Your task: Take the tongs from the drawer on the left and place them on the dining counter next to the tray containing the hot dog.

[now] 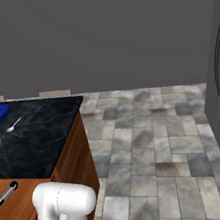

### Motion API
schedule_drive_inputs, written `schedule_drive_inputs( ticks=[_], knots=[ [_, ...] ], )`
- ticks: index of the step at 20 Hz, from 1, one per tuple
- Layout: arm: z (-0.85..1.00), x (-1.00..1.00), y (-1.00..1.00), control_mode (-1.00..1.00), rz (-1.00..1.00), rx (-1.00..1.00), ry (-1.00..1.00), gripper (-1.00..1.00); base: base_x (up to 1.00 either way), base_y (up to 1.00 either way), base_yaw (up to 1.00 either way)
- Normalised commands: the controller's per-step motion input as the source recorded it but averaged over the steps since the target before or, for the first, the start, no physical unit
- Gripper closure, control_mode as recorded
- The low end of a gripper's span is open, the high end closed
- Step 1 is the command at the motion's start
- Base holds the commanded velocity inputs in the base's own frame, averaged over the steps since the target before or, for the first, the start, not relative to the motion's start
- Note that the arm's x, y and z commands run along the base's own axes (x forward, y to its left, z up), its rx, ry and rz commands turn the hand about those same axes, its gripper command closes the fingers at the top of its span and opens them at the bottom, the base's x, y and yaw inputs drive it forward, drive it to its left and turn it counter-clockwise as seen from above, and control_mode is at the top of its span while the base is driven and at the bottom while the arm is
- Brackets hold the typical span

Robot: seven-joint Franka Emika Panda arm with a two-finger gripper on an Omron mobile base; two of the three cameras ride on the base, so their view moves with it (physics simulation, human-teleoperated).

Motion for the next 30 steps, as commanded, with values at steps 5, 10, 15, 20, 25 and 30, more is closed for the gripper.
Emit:
schedule_drive_inputs(
  ticks=[5, 10, 15, 20, 25, 30],
  knots=[
    [0.68, 0.00, -0.19, -1.00, -0.11, 0.06, 0.00, -1.00, 0.00, 0.00, 0.00],
    [0.61, 0.02, -0.28, -1.00, -0.12, 0.07, 0.00, -1.00, 0.00, 0.00, 0.00],
    [0.55, 0.22, -0.29, -1.00, -0.11, 0.06, 0.00, -1.00, 0.00, 0.00, 0.00],
    [0.58, 0.31, -0.32, -1.00, -0.11, 0.07, 0.02, -1.00, 0.00, 0.00, 0.00],
    [0.56, 0.29, -0.24, -1.00, -0.09, 0.07, 0.02, -1.00, 0.00, 0.00, 0.00],
    [0.41, 0.37, -0.26, -1.00, -0.02, 0.05, 0.03, -1.00, 0.00, 0.00, 0.00]
  ],
)
